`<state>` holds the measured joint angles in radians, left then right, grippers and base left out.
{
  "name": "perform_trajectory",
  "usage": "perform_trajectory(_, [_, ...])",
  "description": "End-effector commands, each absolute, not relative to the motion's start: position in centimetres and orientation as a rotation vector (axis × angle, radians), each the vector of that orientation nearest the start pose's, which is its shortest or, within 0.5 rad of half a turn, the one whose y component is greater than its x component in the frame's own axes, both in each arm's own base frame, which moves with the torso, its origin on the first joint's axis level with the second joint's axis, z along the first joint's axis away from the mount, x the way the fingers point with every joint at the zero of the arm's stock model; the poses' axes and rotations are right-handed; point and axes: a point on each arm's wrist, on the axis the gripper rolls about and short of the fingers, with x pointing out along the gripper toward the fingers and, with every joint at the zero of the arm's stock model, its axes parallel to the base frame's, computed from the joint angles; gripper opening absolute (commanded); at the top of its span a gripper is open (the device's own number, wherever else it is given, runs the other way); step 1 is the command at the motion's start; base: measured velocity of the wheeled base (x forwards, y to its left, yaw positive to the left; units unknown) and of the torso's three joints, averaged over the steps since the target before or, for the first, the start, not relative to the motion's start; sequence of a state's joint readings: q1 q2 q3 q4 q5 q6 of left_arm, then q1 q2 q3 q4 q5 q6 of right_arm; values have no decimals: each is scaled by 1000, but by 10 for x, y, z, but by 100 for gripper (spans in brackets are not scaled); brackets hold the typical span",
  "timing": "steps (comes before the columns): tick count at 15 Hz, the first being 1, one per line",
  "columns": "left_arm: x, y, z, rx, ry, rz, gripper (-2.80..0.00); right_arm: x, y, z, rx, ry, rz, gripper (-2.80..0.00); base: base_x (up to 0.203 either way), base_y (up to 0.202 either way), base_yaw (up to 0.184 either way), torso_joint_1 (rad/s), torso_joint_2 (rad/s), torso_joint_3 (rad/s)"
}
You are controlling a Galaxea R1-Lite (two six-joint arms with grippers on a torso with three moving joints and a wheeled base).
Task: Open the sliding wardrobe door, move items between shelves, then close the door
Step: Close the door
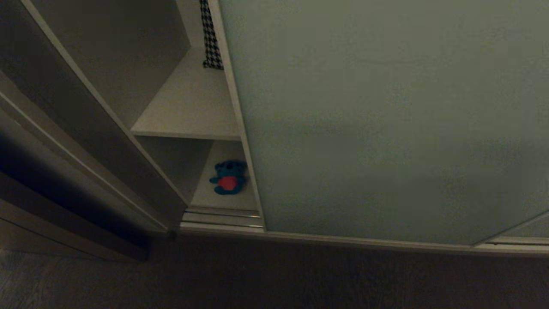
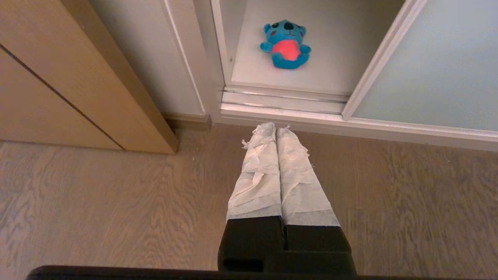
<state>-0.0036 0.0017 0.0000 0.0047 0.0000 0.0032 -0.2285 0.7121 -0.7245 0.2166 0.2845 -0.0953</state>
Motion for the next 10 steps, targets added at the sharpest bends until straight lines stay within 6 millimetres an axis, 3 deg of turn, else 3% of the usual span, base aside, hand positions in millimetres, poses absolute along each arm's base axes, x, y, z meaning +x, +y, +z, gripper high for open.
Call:
perform_trajectory(1, [-23, 0, 75, 3, 8, -5, -280, 46, -15, 243, 37, 234, -153, -280, 0, 0, 0, 0, 0, 0])
perform_trajectory(6, [-23, 0, 75, 3, 8, -5, -280, 50, -54, 250, 222, 248, -614, -280, 0, 0, 0, 0, 0, 0])
perform_trajectory(8, [-23, 0, 75, 3, 8, -3, -280, 50, -81, 266, 276, 226, -807, -280, 0, 0, 0, 0, 0, 0])
perform_trajectory(10, [-23, 0, 75, 3, 8, -3, -280, 50, -110, 297, 319, 147, -933, -280, 0, 0, 0, 0, 0, 0])
